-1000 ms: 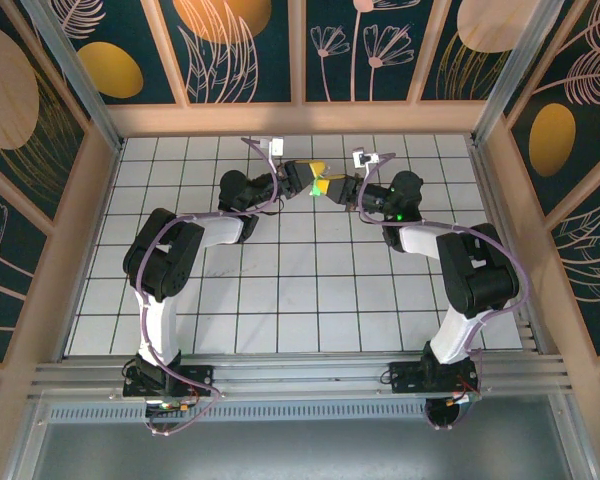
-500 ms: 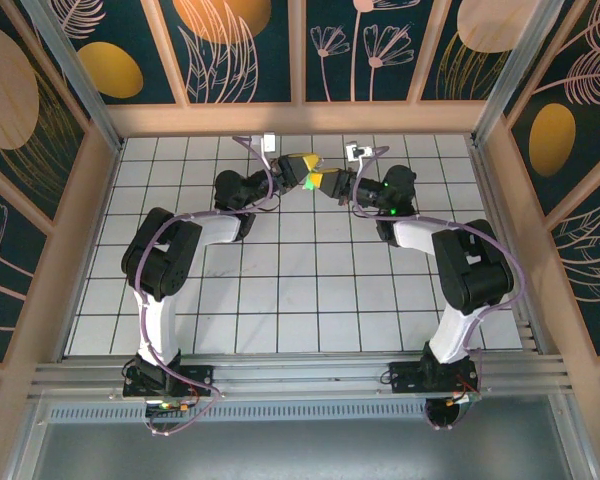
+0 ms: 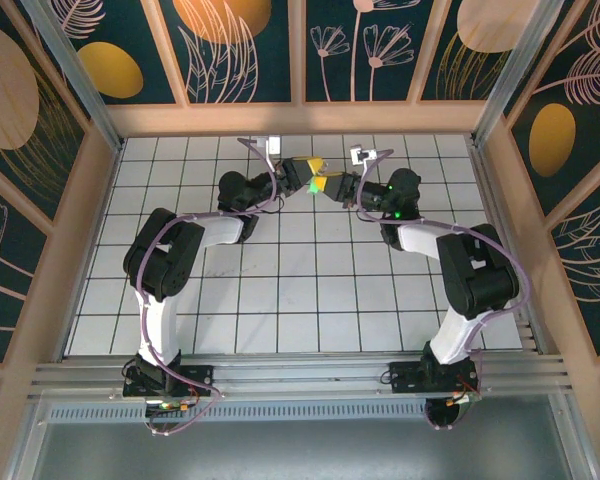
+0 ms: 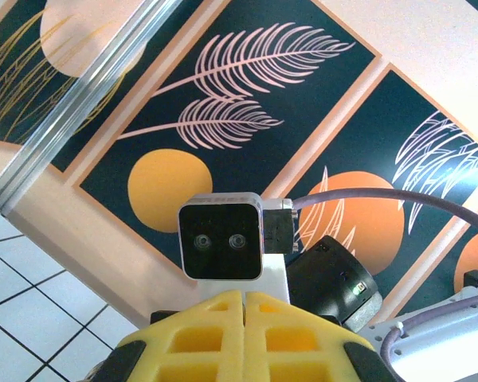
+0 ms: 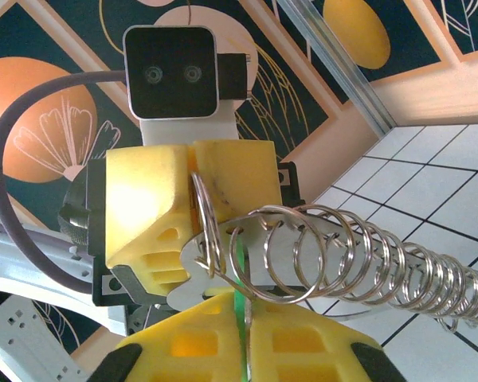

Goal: Put the keys on the keyring

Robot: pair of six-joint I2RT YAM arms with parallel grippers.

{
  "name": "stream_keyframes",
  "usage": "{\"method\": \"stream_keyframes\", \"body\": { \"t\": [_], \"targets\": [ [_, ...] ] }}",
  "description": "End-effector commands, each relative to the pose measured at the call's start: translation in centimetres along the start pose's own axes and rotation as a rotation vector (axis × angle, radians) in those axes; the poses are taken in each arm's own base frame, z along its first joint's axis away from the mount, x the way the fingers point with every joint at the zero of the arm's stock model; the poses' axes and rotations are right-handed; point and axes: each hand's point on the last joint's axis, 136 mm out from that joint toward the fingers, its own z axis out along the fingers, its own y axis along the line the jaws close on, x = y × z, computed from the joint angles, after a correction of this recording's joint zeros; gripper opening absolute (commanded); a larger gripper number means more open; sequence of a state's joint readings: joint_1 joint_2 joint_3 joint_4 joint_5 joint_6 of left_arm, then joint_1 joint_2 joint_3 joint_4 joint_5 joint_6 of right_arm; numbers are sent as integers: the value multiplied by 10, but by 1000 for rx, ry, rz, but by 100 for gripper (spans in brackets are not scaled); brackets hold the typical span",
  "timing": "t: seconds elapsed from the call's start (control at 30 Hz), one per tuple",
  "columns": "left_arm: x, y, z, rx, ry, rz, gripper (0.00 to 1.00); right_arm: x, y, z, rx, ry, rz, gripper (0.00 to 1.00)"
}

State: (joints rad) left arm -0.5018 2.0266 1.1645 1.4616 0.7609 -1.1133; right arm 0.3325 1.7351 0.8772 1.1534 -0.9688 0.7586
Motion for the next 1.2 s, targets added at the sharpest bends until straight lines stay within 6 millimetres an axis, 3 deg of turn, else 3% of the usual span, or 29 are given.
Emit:
{"method": "stream_keyframes", "body": {
  "t": [0.0,0.6,1.17],
  "targets": [
    [-2,-39,11,125,2,66,0,13,-6,-7,40,25,41,11],
    [-1,-37,13,122,16,74,0,15,-4,-29,90,22,35,19],
    [-5,-38,17,125,14,76,0,-4,10,-57,153,-5,-29,31]
  ]
}}
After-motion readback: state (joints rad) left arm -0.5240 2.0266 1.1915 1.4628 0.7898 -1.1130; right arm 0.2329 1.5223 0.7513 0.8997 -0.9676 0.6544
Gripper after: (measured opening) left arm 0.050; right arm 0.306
